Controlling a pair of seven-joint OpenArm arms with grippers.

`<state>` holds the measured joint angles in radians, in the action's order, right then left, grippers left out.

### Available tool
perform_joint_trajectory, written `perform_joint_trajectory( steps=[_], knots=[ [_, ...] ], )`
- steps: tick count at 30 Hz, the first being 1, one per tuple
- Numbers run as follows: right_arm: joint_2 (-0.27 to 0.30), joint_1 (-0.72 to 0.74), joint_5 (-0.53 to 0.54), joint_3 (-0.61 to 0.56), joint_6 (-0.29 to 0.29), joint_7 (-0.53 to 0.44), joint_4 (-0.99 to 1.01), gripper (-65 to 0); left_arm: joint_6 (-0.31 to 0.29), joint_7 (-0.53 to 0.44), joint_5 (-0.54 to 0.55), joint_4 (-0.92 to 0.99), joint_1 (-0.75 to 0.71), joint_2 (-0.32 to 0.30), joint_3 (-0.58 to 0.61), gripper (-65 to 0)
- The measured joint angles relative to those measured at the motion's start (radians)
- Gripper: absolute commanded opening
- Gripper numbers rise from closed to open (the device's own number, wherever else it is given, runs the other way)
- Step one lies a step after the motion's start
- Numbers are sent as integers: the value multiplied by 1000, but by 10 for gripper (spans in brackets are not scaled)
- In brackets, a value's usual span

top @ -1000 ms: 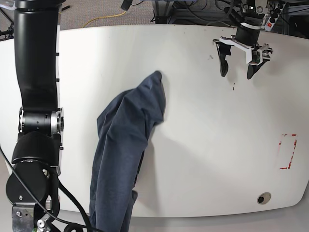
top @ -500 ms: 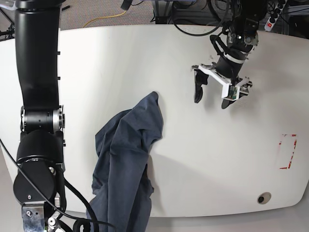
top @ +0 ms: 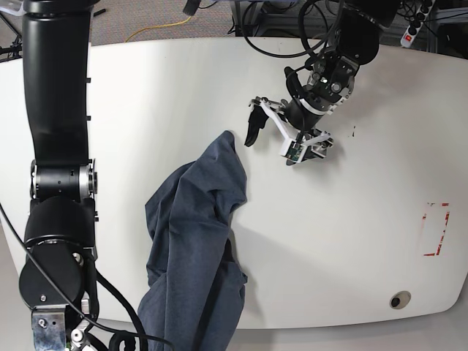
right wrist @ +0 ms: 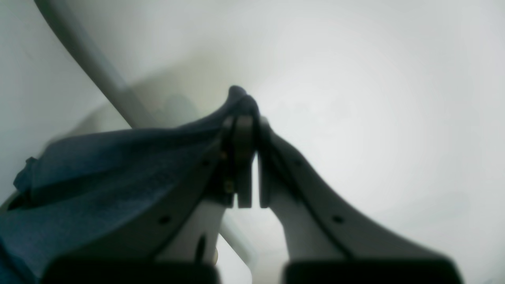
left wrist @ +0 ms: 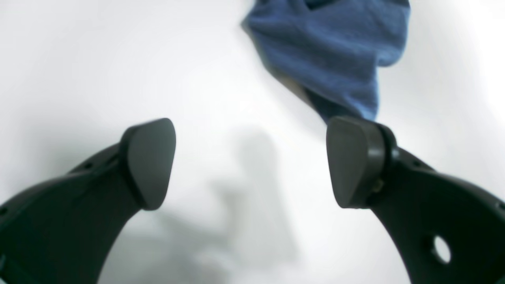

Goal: Fold the T-shirt properly
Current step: 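Lower the left gripper and grasp the shirt near the right gripper, then pull the shirt apart, left gripper moving away from the right gripper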

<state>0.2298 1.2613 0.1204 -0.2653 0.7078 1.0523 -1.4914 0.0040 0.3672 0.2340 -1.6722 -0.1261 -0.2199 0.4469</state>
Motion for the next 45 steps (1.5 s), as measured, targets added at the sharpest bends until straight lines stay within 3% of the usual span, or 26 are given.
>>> perform_joint_trajectory(
  steps=[11, 24, 28, 35, 37, 45],
  knots=[
    [20, 0, 4, 0, 0, 0, 0, -650, 0, -27, 0, 167, 138, 8, 252, -85],
    [25, 0, -71, 4, 0, -1, 0, -650, 8, -114, -8, 333, 182, 98, 255, -94],
    [25, -2, -76, 4, 0, 1, 0, -650, 8, -131, -9, 341, 179, 111, 255, -213],
    [25, -10, -75, 5, 0, -1, 0, -650, 10, -129, -8, 343, 179, 109, 254, -578],
    [25, -15, -76, 5, 0, 0, -2, -650, 11, -126, -4, 344, 179, 109, 248, -650],
    [23, -39, -76, 85, 0, 1, -3, -650, -6, -106, 7, 344, 168, 108, 106, -650]
  ],
)
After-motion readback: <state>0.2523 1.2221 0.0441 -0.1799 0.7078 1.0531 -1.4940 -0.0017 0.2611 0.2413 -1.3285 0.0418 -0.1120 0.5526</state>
